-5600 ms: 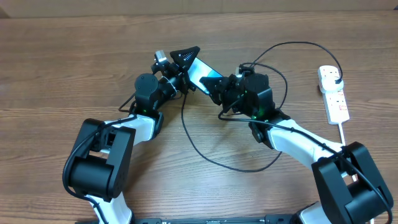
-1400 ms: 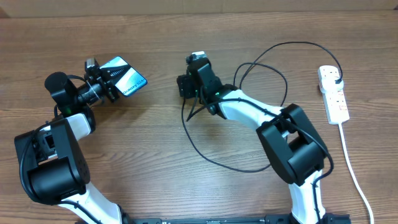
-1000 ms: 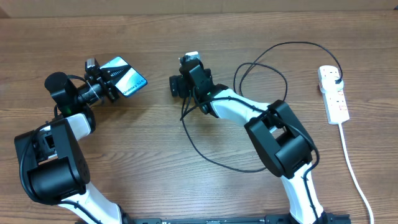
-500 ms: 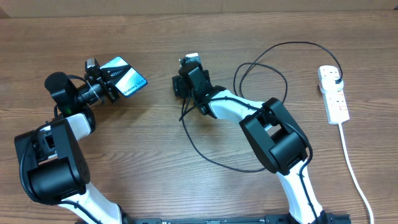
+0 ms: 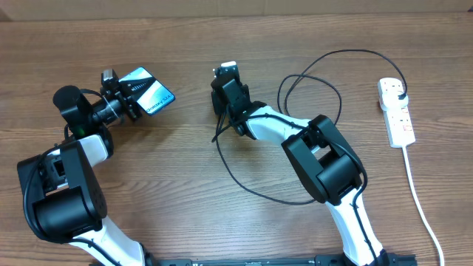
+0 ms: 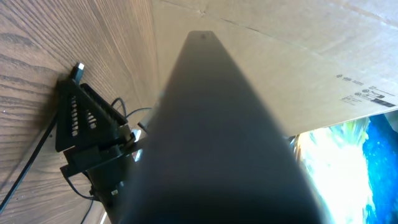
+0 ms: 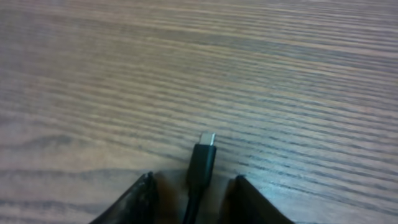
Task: Plug charger to phone and switch on socket
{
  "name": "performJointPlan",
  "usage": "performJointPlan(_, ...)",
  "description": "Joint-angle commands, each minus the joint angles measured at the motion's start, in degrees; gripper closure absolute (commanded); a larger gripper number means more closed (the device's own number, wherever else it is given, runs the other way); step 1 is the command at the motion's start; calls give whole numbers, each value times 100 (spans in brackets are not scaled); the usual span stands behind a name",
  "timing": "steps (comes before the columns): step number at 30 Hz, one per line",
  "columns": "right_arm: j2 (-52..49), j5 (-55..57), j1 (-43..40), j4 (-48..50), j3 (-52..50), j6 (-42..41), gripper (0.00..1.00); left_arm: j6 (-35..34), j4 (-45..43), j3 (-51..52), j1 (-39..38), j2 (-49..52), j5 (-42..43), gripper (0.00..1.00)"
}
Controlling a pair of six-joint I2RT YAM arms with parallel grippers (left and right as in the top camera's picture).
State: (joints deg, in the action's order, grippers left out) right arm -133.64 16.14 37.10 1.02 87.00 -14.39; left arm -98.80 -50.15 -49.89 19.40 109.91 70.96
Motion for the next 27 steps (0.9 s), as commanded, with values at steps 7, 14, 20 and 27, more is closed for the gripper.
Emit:
performJointPlan(7, -214, 61, -81, -87, 90, -70, 87, 111, -44, -170, 22, -15, 109, 96)
performJointPlan(14, 155, -1220, -527, -2076, 922, -857, 96, 501, -26, -170, 11, -15, 109, 96)
performJointPlan(20, 1021, -2734, -1156, -3333, 1036, -907, 96, 1115, 636, -170, -98, -15, 109, 96)
performJointPlan(27, 2194, -3471, -1248, -5101, 981, 87, 96, 1810, 1056, -170, -612, -15, 26, 96)
